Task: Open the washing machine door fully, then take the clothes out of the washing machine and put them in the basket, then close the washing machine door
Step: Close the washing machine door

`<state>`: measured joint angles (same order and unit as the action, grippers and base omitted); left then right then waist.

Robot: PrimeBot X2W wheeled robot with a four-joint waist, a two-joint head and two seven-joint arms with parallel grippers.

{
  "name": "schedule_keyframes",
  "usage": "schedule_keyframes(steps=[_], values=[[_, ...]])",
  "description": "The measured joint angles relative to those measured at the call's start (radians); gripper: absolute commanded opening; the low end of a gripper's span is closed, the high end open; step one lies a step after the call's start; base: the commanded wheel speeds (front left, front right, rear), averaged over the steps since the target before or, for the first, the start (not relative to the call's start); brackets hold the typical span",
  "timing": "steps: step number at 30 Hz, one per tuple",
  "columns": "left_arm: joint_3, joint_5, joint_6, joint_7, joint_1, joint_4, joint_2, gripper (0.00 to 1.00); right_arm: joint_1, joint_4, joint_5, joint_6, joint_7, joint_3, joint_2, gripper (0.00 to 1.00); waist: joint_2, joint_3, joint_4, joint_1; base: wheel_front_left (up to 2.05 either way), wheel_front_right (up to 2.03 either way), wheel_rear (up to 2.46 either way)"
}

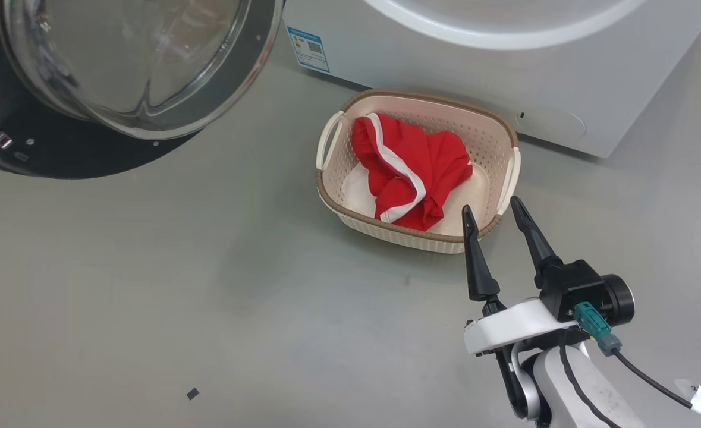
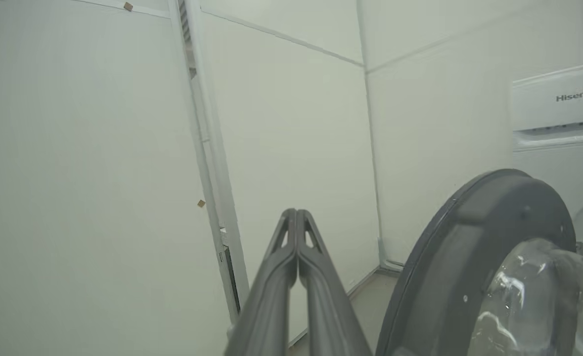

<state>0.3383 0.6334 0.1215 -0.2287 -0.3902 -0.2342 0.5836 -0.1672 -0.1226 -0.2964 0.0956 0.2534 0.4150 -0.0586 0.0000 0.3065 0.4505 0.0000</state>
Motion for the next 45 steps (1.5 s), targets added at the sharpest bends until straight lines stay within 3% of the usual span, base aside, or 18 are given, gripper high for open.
schedule_keyframes(steps=[6, 8, 10, 18, 24, 33, 45], values=[[0.094, 0.173, 0.0, 0.068, -0.083, -0.134, 0.057, 0.0, -0.021, -0.008, 0.0, 0.005, 0.0, 0.023, -0.002, 1.0, 0.0, 0.026, -0.042, 0.0, 0.0, 0.0, 0.0], [0.142, 0.279, 0.0, 0.129, -0.134, -0.228, 0.078, 0.0, -0.032, -0.012, -0.001, 0.005, 0.0, 0.035, -0.003, 1.0, 0.0, 0.039, -0.07, 0.0, 0.0, 0.0, 0.0], [0.168, 0.319, 0.0, 0.172, -0.162, -0.299, 0.092, 0.0, -0.035, -0.013, -0.002, 0.006, 0.0, 0.041, -0.003, 1.0, 0.0, 0.047, -0.087, 0.0, 0.0, 0.0, 0.0], [0.283, 0.528, -0.014, 0.355, -0.311, -0.538, 0.095, 0.0, -0.055, -0.018, -0.011, 0.013, 0.0, 0.058, -0.003, 1.0, -0.0001, 0.065, -0.151, 0.0, 0.0, 0.0, 0.0], [0.296, 0.588, -0.068, 0.477, -0.384, -0.65, 0.094, 0.0, -0.055, -0.019, -0.018, 0.021, 0.0, 0.063, -0.003, 1.0, -0.0001, 0.065, -0.182, 0.0, 0.0, 0.0, 0.0], [0.353, 0.644, -0.167, 0.557, -0.473, -0.778, 0.109, 0.0, -0.058, -0.019, -0.018, 0.022, 0.0, 0.076, -0.004, 1.0, 0.0, 0.064, -0.201, 0.0001, 0.0, 0.0, 0.0], [0.313, 0.652, -0.191, 0.691, -0.55, -0.846, 0.13, 0.0, -0.071, -0.016, -0.017, 0.023, 0.0, 0.085, -0.003, 1.0, 0.0, 0.08, -0.229, 0.0001, 0.0, 0.0, 0.0]])
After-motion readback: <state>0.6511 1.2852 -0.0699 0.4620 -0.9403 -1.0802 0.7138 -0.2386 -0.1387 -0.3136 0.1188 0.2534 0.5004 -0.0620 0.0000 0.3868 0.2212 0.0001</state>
